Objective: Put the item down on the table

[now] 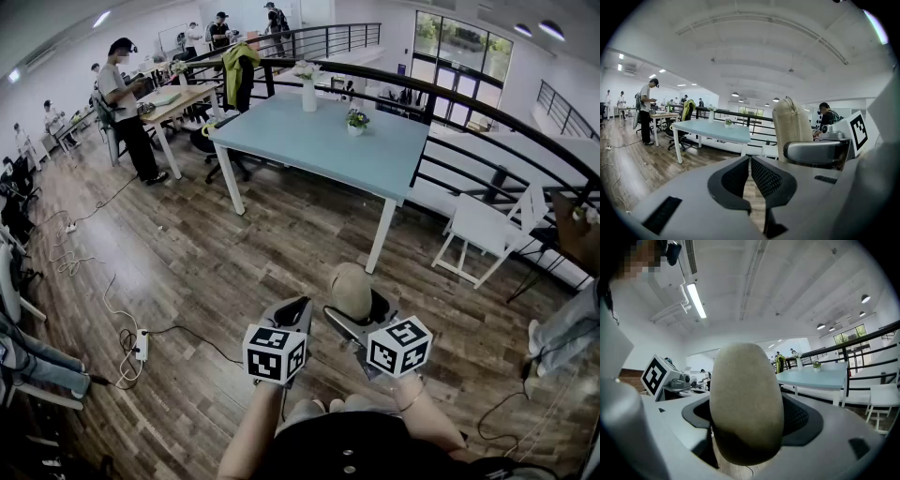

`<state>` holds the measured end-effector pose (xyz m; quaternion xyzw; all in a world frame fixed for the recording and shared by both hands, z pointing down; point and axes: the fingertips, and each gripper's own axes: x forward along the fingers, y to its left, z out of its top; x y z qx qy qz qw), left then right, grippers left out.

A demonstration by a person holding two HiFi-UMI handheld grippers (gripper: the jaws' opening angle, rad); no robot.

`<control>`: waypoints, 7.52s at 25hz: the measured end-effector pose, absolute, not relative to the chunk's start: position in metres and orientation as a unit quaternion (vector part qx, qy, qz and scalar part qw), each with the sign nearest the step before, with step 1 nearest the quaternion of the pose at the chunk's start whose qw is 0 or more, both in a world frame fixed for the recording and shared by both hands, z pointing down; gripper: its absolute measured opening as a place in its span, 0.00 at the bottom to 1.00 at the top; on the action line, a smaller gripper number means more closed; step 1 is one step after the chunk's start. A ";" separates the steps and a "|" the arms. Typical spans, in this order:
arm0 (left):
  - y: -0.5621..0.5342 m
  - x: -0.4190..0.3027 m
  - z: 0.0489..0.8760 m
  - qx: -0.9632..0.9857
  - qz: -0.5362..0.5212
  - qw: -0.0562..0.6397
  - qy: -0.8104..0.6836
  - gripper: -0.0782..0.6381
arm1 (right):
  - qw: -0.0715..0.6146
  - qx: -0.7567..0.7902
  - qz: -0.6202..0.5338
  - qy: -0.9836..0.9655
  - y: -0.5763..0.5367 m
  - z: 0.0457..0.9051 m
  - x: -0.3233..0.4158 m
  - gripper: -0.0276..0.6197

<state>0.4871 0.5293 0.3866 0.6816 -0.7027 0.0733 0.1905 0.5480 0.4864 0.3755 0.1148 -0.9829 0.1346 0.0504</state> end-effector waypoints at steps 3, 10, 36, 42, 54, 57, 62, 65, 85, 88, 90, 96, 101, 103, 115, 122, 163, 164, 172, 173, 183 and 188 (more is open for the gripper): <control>0.530 0.485 0.392 0.683 0.080 0.193 -0.700 0.13 | 0.050 0.119 0.134 -0.983 0.488 0.380 0.544 0.68; 0.535 0.485 0.400 0.688 0.087 0.203 -0.691 0.13 | 0.060 0.126 0.142 -0.980 0.495 0.390 0.547 0.68; 0.550 0.444 0.414 0.718 0.054 0.185 -0.669 0.13 | 0.057 0.117 0.153 -0.980 0.510 0.406 0.494 0.68; 0.523 0.404 0.415 0.699 0.045 0.188 -0.688 0.13 | 0.066 0.100 0.154 -0.981 0.483 0.410 0.458 0.68; 0.425 0.318 0.411 0.678 0.040 0.192 -0.709 0.13 | 0.068 0.076 0.159 -0.982 0.377 0.410 0.370 0.68; 0.392 0.301 0.411 0.676 0.047 0.196 -0.709 0.13 | 0.067 0.069 0.159 -0.982 0.347 0.409 0.352 0.68; 0.346 0.288 0.416 0.680 0.052 0.197 -0.705 0.13 | 0.066 0.063 0.159 -0.983 0.304 0.410 0.331 0.68; 0.327 0.284 0.422 0.674 0.044 0.208 -0.707 0.13 | 0.065 0.064 0.161 -0.983 0.286 0.412 0.327 0.68; 0.238 0.224 0.435 0.699 0.057 0.228 -0.675 0.13 | 0.072 0.131 0.179 -0.972 0.204 0.427 0.291 0.68; 0.217 0.202 0.431 0.707 0.063 0.225 -0.667 0.13 | 0.066 0.148 0.184 -0.969 0.183 0.425 0.271 0.68; 0.205 0.184 0.429 0.713 0.068 0.226 -0.660 0.13 | 0.064 0.155 0.186 -0.968 0.172 0.424 0.251 0.68; 0.169 0.114 0.419 0.729 0.077 0.216 -0.646 0.13 | 0.058 0.175 0.180 -0.966 0.143 0.419 0.182 0.68; 0.143 0.061 0.419 0.739 0.080 0.215 -0.634 0.13 | 0.055 0.194 0.177 -0.963 0.118 0.420 0.131 0.68; 0.136 0.042 0.421 0.744 0.082 0.215 -0.627 0.13 | 0.054 0.203 0.177 -0.962 0.110 0.422 0.112 0.68; 0.132 -0.029 0.438 0.749 0.067 0.243 -0.612 0.13 | 0.061 0.213 0.181 -0.958 0.099 0.423 0.038 0.68; 0.128 -0.047 0.447 0.746 0.062 0.256 -0.612 0.13 | 0.073 0.211 0.182 -0.958 0.089 0.426 0.021 0.68; -0.162 -0.153 0.432 0.735 0.084 0.254 -0.623 0.13 | 0.069 0.176 0.198 -0.962 -0.195 0.423 -0.094 0.68; -0.166 -0.150 0.432 0.739 0.084 0.255 -0.617 0.13 | 0.069 0.180 0.202 -0.960 -0.199 0.424 -0.092 0.68; -0.204 -0.142 0.444 0.757 0.105 0.272 -0.585 0.13 | 0.065 0.210 0.233 -0.947 -0.233 0.435 -0.084 0.68; -0.208 -0.143 0.447 0.758 0.107 0.275 -0.582 0.13 | 0.064 0.214 0.236 -0.946 -0.238 0.438 -0.084 0.68; -0.257 -0.177 0.464 0.777 0.120 0.286 -0.548 0.13 | 0.085 0.271 0.240 -0.928 -0.288 0.456 -0.098 0.68; -0.280 -0.192 0.470 0.784 0.127 0.290 -0.534 0.13 | 0.105 0.294 0.237 -0.920 -0.315 0.463 -0.100 0.68</control>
